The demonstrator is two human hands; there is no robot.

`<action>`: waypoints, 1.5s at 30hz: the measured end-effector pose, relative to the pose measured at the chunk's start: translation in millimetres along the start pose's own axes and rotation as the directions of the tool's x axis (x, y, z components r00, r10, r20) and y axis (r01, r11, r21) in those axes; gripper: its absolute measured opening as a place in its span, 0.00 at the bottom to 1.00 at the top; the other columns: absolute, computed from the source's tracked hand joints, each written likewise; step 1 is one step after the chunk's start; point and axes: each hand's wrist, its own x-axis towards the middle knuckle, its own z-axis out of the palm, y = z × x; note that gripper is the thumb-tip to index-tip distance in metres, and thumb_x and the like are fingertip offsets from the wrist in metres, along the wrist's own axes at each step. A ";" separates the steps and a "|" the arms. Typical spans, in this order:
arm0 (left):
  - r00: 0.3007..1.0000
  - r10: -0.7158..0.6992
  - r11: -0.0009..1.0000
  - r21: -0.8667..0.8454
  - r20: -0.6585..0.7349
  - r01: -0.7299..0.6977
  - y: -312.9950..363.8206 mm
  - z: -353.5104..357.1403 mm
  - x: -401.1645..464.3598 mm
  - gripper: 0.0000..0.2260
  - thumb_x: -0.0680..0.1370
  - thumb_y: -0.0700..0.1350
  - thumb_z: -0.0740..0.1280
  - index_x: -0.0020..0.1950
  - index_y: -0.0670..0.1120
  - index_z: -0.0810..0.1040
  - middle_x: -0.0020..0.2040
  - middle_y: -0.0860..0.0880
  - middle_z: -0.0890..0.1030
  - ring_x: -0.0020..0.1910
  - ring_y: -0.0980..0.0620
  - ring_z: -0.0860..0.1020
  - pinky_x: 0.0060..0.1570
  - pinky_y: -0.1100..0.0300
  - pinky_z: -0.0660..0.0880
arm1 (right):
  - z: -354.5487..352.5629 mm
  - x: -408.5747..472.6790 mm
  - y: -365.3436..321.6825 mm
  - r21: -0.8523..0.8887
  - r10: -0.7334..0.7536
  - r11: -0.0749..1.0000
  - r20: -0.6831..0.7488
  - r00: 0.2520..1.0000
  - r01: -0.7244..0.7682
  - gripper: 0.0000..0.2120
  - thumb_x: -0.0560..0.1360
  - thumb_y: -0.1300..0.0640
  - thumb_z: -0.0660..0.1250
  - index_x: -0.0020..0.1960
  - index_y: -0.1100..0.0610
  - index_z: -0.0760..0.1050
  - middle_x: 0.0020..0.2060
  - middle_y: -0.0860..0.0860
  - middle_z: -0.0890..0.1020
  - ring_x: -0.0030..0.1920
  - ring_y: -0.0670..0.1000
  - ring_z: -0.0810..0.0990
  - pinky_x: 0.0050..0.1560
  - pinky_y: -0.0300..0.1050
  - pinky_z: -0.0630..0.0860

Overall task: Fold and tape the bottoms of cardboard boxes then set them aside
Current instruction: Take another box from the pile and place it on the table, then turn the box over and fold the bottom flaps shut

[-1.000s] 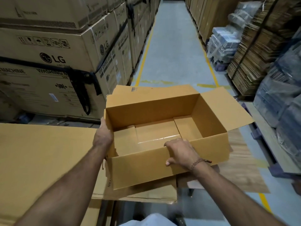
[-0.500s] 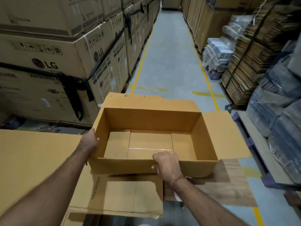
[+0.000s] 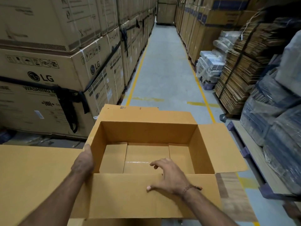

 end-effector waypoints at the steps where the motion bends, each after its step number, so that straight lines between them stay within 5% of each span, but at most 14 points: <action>1: 1.000 -0.003 1.000 0.000 -0.001 0.003 -0.4 -0.4 0.2 0.15 0.84 0.45 0.62 0.69 0.48 0.61 0.59 0.40 0.80 0.56 0.39 0.81 0.57 0.37 0.80 | -3.3 -0.1 6.8 0.016 0.034 0.999 -0.053 0.998 -0.034 0.42 0.63 0.20 0.68 0.70 0.39 0.72 0.59 0.37 0.75 0.62 0.41 0.69 0.64 0.46 0.73; 4: 1.000 -0.002 1.000 -0.002 -0.003 0.002 -2.3 1.5 2.1 0.15 0.84 0.46 0.62 0.68 0.48 0.61 0.58 0.40 0.80 0.55 0.39 0.81 0.56 0.37 0.81 | -14.9 -0.3 40.1 -0.111 0.133 0.976 -0.382 0.914 -0.189 0.27 0.76 0.28 0.62 0.68 0.42 0.75 0.61 0.42 0.75 0.65 0.45 0.69 0.68 0.50 0.71; 7: 0.999 0.005 1.000 -0.004 -0.032 -0.005 -3.1 3.9 2.0 0.13 0.84 0.46 0.62 0.66 0.49 0.61 0.54 0.41 0.80 0.52 0.40 0.81 0.54 0.38 0.82 | -30.1 -1.1 81.5 -0.180 0.307 0.819 -0.665 0.681 -0.545 0.27 0.75 0.36 0.69 0.68 0.52 0.76 0.65 0.54 0.76 0.70 0.56 0.69 0.69 0.57 0.71; 9: 0.999 0.018 1.000 -0.011 -0.046 -0.019 -3.8 5.3 2.2 0.11 0.84 0.45 0.61 0.65 0.49 0.62 0.52 0.42 0.80 0.50 0.41 0.81 0.53 0.38 0.82 | -37.3 -5.7 100.9 -0.072 0.499 0.699 -0.664 0.557 -0.712 0.30 0.73 0.41 0.73 0.68 0.55 0.73 0.67 0.58 0.74 0.70 0.60 0.69 0.70 0.59 0.69; 11: 0.998 0.033 0.999 -0.013 -0.060 -0.034 -4.4 7.6 2.4 0.10 0.85 0.45 0.61 0.63 0.49 0.62 0.50 0.43 0.80 0.48 0.42 0.81 0.52 0.39 0.83 | -39.9 -11.0 115.5 0.010 0.636 0.631 -0.578 0.510 -0.776 0.27 0.73 0.46 0.73 0.66 0.57 0.72 0.64 0.58 0.75 0.67 0.60 0.72 0.67 0.57 0.71; 16: 0.994 0.044 0.999 -0.005 -0.097 -0.045 -1.4 8.7 -0.7 0.07 0.85 0.42 0.60 0.58 0.49 0.62 0.45 0.45 0.79 0.42 0.45 0.81 0.47 0.40 0.83 | -39.5 -12.0 118.1 0.219 0.776 0.596 -0.407 0.483 -0.772 0.16 0.72 0.59 0.69 0.59 0.58 0.76 0.54 0.57 0.82 0.55 0.61 0.82 0.53 0.54 0.82; 21: 0.989 0.049 0.999 0.012 -0.137 -0.048 -3.7 10.6 -0.7 0.07 0.85 0.41 0.60 0.58 0.50 0.63 0.42 0.46 0.79 0.39 0.46 0.80 0.43 0.42 0.84 | -43.2 -7.3 115.9 0.272 0.805 0.578 -0.345 0.482 -0.770 0.10 0.75 0.62 0.68 0.56 0.56 0.76 0.49 0.55 0.82 0.49 0.58 0.80 0.46 0.51 0.81; 35: 0.988 0.044 0.999 0.026 -0.149 -0.041 -1.7 8.2 -5.9 0.08 0.84 0.41 0.62 0.56 0.50 0.63 0.40 0.47 0.78 0.37 0.47 0.81 0.41 0.44 0.84 | -39.1 -9.2 118.2 0.370 0.805 0.584 -0.378 0.458 -0.722 0.07 0.74 0.64 0.68 0.49 0.53 0.75 0.43 0.52 0.80 0.44 0.56 0.80 0.41 0.50 0.80; 38: 0.985 0.068 0.998 0.001 -0.157 -0.069 -3.2 7.2 -8.4 0.09 0.84 0.42 0.63 0.57 0.50 0.63 0.41 0.47 0.78 0.37 0.48 0.81 0.40 0.45 0.84 | -34.0 -14.3 121.7 0.479 0.758 0.648 -0.480 0.442 -0.593 0.07 0.75 0.63 0.68 0.51 0.54 0.79 0.44 0.53 0.83 0.45 0.58 0.81 0.44 0.49 0.80; 41: 0.985 0.079 0.997 -0.008 -0.152 -0.081 -6.9 8.9 -6.5 0.08 0.85 0.44 0.62 0.59 0.50 0.64 0.43 0.47 0.79 0.39 0.48 0.81 0.42 0.43 0.84 | -27.5 -26.3 121.0 0.556 0.661 0.744 -0.690 0.294 -0.370 0.08 0.77 0.60 0.70 0.56 0.58 0.82 0.50 0.57 0.84 0.53 0.61 0.80 0.57 0.54 0.77; 45: 0.994 0.047 0.991 -0.116 -0.100 -0.059 -2.5 0.3 -7.2 0.15 0.85 0.43 0.64 0.70 0.46 0.67 0.56 0.42 0.81 0.53 0.40 0.82 0.52 0.41 0.82 | -11.3 -49.9 105.9 0.600 0.712 0.648 -0.696 0.094 -0.468 0.11 0.78 0.49 0.69 0.52 0.57 0.80 0.52 0.61 0.81 0.58 0.65 0.75 0.62 0.61 0.72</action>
